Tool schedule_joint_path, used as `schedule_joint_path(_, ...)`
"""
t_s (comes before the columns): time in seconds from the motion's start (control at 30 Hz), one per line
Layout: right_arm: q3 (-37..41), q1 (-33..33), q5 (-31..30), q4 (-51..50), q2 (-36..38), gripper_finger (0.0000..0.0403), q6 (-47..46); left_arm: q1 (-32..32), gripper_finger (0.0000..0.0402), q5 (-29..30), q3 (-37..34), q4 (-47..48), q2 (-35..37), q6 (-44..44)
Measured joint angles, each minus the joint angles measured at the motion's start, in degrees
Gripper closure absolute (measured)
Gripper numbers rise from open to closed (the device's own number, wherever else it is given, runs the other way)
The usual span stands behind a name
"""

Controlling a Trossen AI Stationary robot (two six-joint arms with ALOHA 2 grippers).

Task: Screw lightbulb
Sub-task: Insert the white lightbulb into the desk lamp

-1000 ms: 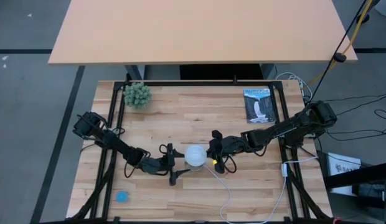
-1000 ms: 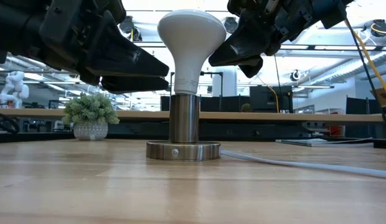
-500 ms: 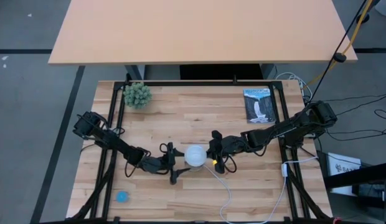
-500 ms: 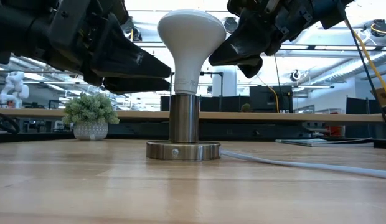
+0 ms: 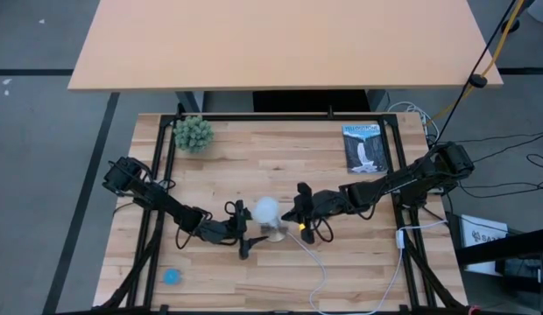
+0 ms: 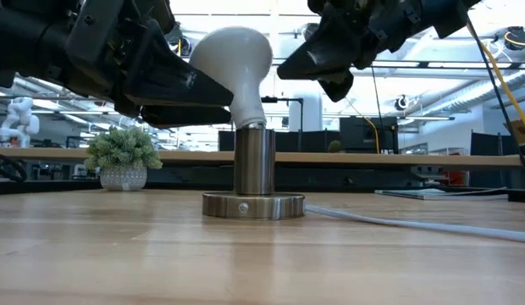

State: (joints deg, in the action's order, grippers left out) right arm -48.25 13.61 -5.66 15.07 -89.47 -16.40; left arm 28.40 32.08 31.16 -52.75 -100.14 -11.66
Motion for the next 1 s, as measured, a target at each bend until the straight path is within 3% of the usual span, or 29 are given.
schedule_joint_path(0.77, 0.00, -0.61, -0.47, -7.90, 0.00, 0.0403, -0.07, -1.27, 0.0099, 0.89, 0.02, -2.21, 0.00, 0.17)
schedule_joint_path(0.87, 0.00, -1.83, -0.50, -8.62, 0.00, 0.0403, 0.29, -1.24, 0.0099, 4.82, 0.02, -2.17, -0.01, 0.15)
schedule_joint_path(1.0, 0.00, -4.41, -0.41, -11.35, 0.00, 0.0403, -4.13, -0.95, 0.0099, 15.06, -0.24, -2.19, -0.02, -1.73)
